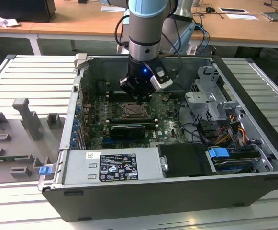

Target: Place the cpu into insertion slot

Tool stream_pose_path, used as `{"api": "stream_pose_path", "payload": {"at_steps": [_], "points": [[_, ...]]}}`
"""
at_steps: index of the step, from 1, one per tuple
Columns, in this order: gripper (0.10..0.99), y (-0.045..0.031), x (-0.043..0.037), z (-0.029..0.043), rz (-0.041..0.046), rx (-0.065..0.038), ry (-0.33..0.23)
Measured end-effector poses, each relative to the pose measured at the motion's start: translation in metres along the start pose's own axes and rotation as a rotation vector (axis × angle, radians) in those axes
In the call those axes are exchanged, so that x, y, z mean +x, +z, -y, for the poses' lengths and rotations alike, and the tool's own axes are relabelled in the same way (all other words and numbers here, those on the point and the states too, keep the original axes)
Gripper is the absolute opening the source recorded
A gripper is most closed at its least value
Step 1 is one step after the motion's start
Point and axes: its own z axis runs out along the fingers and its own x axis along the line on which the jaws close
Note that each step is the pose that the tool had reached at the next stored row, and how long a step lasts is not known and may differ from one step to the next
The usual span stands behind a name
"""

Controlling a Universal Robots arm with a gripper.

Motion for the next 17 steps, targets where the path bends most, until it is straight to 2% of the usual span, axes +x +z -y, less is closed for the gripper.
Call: {"api": "stream_pose_path", "payload": {"at_steps": [4, 8, 10, 14, 17], "points": [[0.106, -0.0003, -0.0010, 0.0005, -0.0001, 0.000, 0.000], [0.106, -0.0070, -0.0013, 0.0001, -0.0001, 0.000, 0.000], [0.106, -0.0075, -0.0013, 0.0013, 0.0001, 0.000, 0.000], [0.106, -0.0082, -0.0001, 0.0110, 0.0000, 0.000, 0.000], [0.106, -0.0089, 0.0010, 0.0216, -0.0001, 0.000, 0.000]]}}
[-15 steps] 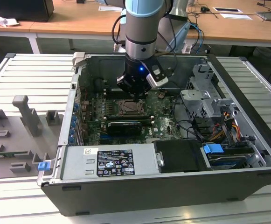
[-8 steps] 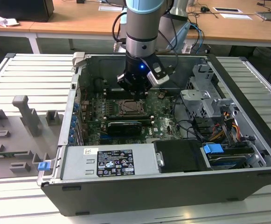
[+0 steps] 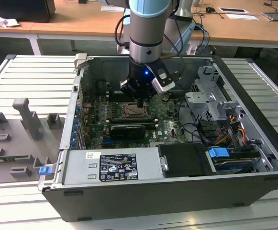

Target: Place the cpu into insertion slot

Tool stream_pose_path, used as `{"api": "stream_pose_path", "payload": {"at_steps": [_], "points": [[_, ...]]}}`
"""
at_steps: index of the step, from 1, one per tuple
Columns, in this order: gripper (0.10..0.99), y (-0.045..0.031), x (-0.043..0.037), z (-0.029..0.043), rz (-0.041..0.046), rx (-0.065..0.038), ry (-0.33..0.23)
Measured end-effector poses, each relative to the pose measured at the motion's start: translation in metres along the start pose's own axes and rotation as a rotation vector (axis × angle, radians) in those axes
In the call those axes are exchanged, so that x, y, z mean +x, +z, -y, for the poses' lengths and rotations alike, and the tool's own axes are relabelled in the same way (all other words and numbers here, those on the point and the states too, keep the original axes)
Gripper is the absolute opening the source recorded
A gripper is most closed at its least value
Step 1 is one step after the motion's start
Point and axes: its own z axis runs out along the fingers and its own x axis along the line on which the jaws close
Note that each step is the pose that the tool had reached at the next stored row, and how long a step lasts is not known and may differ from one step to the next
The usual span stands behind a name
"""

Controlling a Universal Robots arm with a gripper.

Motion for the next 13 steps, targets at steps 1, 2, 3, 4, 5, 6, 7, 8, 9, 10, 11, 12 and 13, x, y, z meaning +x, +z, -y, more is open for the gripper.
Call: {"api": "stream_pose_path", "payload": {"at_steps": [1, 2, 3, 4, 5, 6, 7, 8, 9, 10, 11, 12, 13], "points": [[0.106, -0.0001, 0.0002, 0.0033, 0.0001, 0.000, 0.000], [0.106, -0.0003, 0.0004, 0.0059, 0.0000, 0.000, 0.000], [0.106, -0.0012, 0.0005, 0.0080, -0.0001, 0.000, 0.000], [0.106, -0.0019, 0.0006, 0.0098, 0.0000, -0.001, 0.000], [0.106, -0.0019, 0.0008, 0.0113, 0.0001, -0.001, 0.000], [0.106, -0.0020, 0.0010, 0.0127, 0.0000, -0.001, 0.000], [0.106, -0.0021, 0.0011, 0.0156, 0.0000, -0.001, 0.000], [0.106, -0.0023, 0.0013, 0.0174, 0.0000, -0.001, 0.000], [0.106, -0.0026, 0.0017, 0.0222, 0.0001, -0.002, 0.000], [0.106, -0.0028, 0.0022, 0.0258, 0.0002, -0.004, 0.000], [0.106, -0.0030, 0.0038, 0.0286, 0.0003, -0.005, 0.000], [0.106, -0.0031, 0.0068, 0.0291, 0.0002, -0.005, -0.001], [0.106, -0.0031, 0.0110, 0.0292, 0.0003, -0.006, -0.002]]}}
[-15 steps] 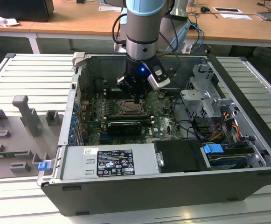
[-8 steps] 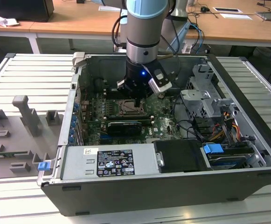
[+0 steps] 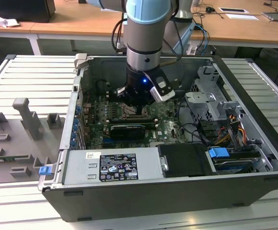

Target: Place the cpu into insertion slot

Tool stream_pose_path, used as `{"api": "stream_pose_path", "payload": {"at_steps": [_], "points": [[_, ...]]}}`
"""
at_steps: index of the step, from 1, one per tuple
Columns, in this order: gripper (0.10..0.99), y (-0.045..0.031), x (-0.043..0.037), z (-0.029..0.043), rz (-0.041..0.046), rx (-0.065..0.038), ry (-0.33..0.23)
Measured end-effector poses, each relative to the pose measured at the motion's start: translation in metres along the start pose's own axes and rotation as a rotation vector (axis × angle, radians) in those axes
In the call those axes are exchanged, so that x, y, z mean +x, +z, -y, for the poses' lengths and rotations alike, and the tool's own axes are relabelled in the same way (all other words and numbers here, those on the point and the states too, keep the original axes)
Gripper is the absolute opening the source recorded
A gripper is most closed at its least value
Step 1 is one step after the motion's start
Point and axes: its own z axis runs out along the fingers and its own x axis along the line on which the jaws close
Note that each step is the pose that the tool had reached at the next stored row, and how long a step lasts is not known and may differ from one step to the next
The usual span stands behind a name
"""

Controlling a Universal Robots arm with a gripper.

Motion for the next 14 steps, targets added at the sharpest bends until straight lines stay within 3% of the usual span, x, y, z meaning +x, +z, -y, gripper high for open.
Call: {"api": "stream_pose_path", "payload": {"at_steps": [2, 6, 11, 14], "points": [[0.106, 0.0000, 0.0126, -0.0005, 0.0001, -0.002, 0.000], [0.106, 0.0058, 0.0269, -0.0008, 0.0000, -0.003, -0.003], [0.106, 0.0147, 0.0299, -0.0003, -0.0001, -0.007, -0.004], [0.106, 0.0154, 0.0319, 0.0011, 0.0015, -0.029, -0.004]]}}
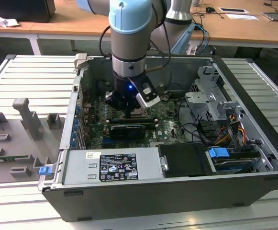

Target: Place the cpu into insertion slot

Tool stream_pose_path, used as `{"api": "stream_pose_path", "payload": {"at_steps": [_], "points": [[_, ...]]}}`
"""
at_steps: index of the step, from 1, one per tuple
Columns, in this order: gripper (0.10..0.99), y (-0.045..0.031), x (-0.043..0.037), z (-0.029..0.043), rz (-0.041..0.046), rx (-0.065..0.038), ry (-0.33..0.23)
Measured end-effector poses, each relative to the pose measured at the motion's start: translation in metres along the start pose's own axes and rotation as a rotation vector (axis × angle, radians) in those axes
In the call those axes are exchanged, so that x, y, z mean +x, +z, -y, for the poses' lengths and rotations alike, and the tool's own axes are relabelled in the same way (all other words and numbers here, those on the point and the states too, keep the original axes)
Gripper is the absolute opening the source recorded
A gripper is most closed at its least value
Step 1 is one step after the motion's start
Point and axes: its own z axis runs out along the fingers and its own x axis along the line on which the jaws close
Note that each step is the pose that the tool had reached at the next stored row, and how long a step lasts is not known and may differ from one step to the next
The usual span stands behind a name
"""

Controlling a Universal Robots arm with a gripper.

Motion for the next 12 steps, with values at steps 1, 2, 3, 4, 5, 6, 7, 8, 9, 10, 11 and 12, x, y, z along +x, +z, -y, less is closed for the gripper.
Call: {"api": "stream_pose_path", "payload": {"at_steps": [1, 2, 3, 4, 5, 6, 7, 8, 9, 10, 11, 12], "points": [[0.106, -0.0001, 0.0005, 0.0012, 0.0005, -0.006, 0.000], [0.106, -0.0003, 0.0011, 0.0029, 0.0008, -0.011, 0.000], [0.106, -0.0005, 0.0026, 0.0052, 0.0012, -0.015, 0.001], [0.106, -0.0007, 0.0036, 0.0069, 0.0014, -0.017, 0.001], [0.106, -0.0010, 0.0050, 0.0092, 0.0017, -0.022, 0.001], [0.106, -0.0011, 0.0067, 0.0105, 0.0021, -0.027, 0.001], [0.106, -0.0014, 0.0091, 0.0126, 0.0028, -0.036, 0.001], [0.106, -0.0015, 0.0106, 0.0136, 0.0031, -0.042, 0.001], [0.106, -0.0015, 0.0120, 0.0146, 0.0036, -0.048, 0.001], [0.106, -0.0013, 0.0149, 0.0158, 0.0044, -0.060, 0.001], [0.106, -0.0011, 0.0164, 0.0162, 0.0048, -0.065, 0.002], [0.106, -0.0005, 0.0169, 0.0164, 0.0049, -0.068, 0.002]]}}
